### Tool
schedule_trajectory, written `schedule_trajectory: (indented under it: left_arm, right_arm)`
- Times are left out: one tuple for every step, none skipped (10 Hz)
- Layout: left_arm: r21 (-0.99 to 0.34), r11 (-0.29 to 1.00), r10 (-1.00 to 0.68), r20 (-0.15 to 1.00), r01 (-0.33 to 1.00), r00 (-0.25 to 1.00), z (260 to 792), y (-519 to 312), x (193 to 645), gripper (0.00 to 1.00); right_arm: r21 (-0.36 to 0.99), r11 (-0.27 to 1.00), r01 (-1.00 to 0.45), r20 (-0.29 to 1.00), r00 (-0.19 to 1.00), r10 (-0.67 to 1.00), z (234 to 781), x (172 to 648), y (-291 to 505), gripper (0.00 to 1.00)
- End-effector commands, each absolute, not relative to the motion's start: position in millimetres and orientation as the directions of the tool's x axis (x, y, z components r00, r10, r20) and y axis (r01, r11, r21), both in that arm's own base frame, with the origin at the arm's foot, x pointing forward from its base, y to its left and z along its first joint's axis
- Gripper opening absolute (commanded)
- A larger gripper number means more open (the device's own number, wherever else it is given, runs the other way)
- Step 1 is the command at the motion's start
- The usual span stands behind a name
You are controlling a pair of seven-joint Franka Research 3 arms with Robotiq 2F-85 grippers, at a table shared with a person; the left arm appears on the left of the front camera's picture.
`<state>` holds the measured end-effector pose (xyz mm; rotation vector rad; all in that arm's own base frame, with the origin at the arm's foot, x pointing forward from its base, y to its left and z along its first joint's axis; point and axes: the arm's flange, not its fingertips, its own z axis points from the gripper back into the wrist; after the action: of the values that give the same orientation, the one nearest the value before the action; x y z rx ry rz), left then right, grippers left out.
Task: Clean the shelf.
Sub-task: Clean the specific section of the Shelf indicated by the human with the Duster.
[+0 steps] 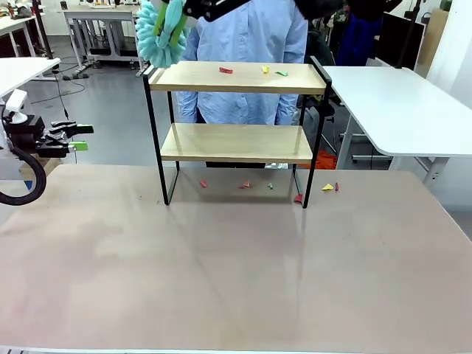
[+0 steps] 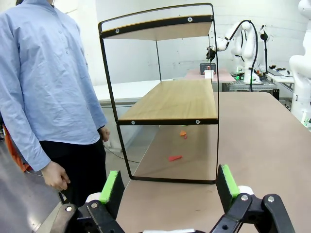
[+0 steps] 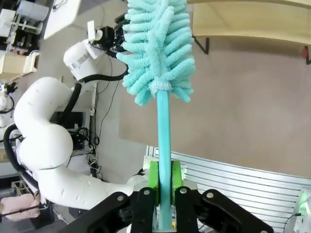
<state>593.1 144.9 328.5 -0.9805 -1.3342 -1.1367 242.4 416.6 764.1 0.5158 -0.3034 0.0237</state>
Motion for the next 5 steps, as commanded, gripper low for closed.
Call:
schedule_trajectory:
  left_arm:
    - [0.097,0.201,-0.056,0.995,0.975,-0.088,332.6,143.8,590.9,1.00]
    - [0.097,0.201,-0.056,0.995,0.975,-0.088,332.6,143.8,590.9,1.00]
    - [0.097,0.201,-0.056,0.995,0.975,-0.088,332.6,143.8,590.9,1.00]
    - [0.097,0.201,-0.056,0.995,0.975,-0.088,332.6,143.8,590.9,1.00]
    - [0.097,0.201,-0.056,0.995,0.975,-0.088,332.6,143.8,590.9,1.00]
  right_arm:
    - [0.484,0.866,-0.124,0.303,0.952,-0.034,765.3,234.1,406.3,0.13]
    - [0.484,0.866,-0.124,0.303,0.952,-0.034,765.3,234.1,406.3,0.13]
    - [0.484,0.866,-0.124,0.303,0.952,-0.034,765.3,234.1,406.3,0.13]
    - [0.492,0.863,-0.116,0.289,0.957,-0.036,769.6,232.9,415.1,0.13]
    - [0.479,0.875,-0.071,0.341,0.934,-0.110,761.3,250.6,435.1,0.13]
